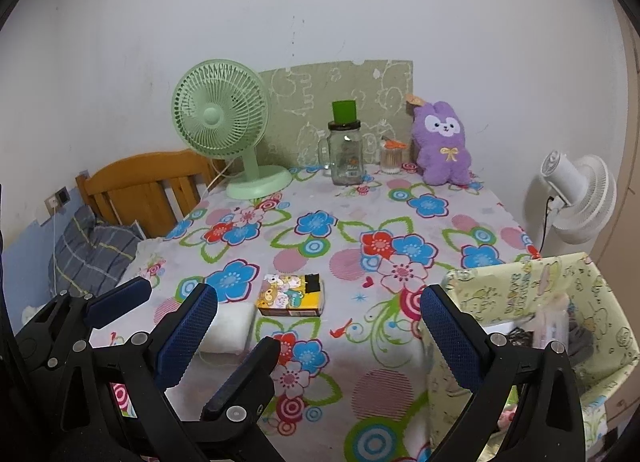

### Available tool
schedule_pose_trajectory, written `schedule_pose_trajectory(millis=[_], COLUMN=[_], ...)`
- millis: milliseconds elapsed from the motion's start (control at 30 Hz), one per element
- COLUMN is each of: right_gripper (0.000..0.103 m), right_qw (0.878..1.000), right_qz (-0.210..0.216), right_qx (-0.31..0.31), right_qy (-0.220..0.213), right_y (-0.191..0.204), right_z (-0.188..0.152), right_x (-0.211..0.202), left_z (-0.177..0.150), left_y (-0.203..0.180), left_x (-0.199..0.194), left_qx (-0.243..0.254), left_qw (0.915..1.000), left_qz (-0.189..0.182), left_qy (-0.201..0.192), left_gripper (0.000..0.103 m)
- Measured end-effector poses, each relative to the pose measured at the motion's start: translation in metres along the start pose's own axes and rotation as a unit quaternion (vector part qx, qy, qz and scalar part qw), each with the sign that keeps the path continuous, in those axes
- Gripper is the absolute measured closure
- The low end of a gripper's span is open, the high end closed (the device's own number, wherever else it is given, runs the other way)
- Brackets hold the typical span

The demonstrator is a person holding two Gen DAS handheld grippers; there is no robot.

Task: Organize soft objects
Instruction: 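Withdraw both grippers from the box toward the white cloth and yellow pack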

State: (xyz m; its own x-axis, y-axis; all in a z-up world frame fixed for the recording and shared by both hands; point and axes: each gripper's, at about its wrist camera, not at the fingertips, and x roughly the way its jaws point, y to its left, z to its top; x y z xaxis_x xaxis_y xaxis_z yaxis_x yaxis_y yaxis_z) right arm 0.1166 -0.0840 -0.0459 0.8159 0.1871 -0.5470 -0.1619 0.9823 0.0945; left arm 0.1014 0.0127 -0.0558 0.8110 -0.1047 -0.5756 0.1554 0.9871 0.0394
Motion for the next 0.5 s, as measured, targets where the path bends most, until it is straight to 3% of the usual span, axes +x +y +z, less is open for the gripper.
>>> schedule_pose_trajectory(millis=[500], right_gripper=[0.001], right_qw=[0.999], right_qz=[0.004], right_qx=[-0.005], right_qy=[0.036], right_y=[0.011], right_z=[0.0], right_x=[0.049], left_z=[-0.005], left_y=[0.027], left_x=[0.039], left_qx=[-0.025], left_qw=[0.9989], left_qz=[0.016], left_qy=[0.035], left_gripper=[0.002])
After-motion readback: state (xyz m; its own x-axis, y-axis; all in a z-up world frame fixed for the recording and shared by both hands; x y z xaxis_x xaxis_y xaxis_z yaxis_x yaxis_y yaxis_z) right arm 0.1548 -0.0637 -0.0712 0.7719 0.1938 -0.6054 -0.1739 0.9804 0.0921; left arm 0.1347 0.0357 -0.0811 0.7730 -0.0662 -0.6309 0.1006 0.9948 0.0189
